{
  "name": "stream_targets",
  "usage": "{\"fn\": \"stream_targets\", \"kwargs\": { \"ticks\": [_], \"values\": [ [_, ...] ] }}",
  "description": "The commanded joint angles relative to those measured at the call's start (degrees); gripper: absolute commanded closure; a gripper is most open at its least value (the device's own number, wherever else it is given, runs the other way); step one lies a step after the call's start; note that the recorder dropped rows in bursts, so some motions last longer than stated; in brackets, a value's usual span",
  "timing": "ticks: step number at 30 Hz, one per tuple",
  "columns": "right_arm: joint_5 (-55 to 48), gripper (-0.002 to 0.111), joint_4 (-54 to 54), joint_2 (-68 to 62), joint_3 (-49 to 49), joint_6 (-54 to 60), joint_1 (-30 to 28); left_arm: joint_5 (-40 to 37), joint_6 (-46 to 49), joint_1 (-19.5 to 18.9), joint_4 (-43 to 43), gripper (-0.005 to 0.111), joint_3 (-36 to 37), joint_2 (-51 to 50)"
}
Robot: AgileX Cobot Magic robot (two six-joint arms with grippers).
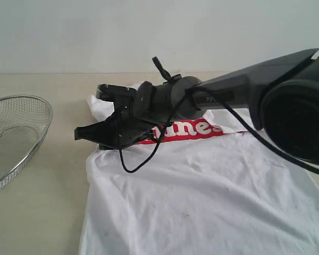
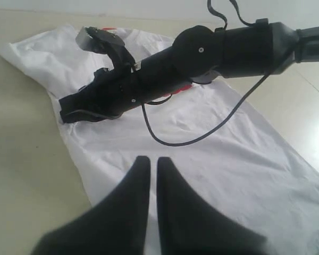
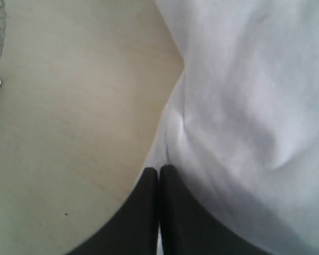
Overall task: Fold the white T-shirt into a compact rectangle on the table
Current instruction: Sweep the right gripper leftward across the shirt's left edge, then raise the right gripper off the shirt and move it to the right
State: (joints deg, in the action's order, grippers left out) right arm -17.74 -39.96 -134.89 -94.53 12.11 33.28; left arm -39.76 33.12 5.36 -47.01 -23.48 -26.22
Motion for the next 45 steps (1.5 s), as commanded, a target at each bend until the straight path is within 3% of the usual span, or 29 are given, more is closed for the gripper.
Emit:
{"fn": "stream_targets", "kwargs": {
  "ticks": [1,9,13,18,22,27,30,35,39,41,45],
  "values": [
    [-1.14,0.108,-0.33,-1.71,-0.80,0.43,1.16,0.72,0.32,-0.09,-0.38,0.102,0.23,0.47],
    [-0.82,0.108,-0.60,-1.71,-5.09,0.43,2.00,0.72,0.32,-0.09,-0.38,0.102,0.23,0.47],
    [-6.93,0.108,-0.50,1.06,-10.12,0.28,0.39,0.72,0.32,-0.09,-0.25,0.102,0.23,0.47],
    [-10.93,0.108,16.39,8.71,-9.76,-9.44,-0.92,1.32,0.48,-0.09,0.15,0.102,0.23,0.47],
    [-11.41,0.108,27.16,15.83,-1.70,-16.75,-2.03,1.15,0.78,-0.09,0.15,0.102,0.23,0.47],
    [-9.41,0.108,28.11,29.70,13.57,-15.25,-6.43,-2.90,1.00,-0.09,0.28,0.101,-0.84,-1.19],
    [-9.36,0.108,27.94,38.73,22.25,-14.87,-9.19,-5.56,1.00,-0.09,0.28,0.088,-1.94,-5.04],
    [-14.53,0.108,27.94,52.24,31.90,-14.46,-13.99,-8.66,1.29,-0.09,0.28,0.054,-5.04,-14.87],
    [-25.16,0.107,30.73,56.71,34.90,-14.22,-17.00,-14.46,1.24,-0.09,-0.89,0.052,-7.88,-24.19],
    [-28.00,0.100,31.79,58.19,36.10,-14.17,-18.59,-16.51,2.57,-0.09,-1.99,0.052,-8.79,-29.14],
    [-31.17,0.066,32.70,60.85,39.66,-13.84,-22.34,-20.67,3.93,-0.09,-2.11,0.052,-9.41,-36.34]
  ]
}}
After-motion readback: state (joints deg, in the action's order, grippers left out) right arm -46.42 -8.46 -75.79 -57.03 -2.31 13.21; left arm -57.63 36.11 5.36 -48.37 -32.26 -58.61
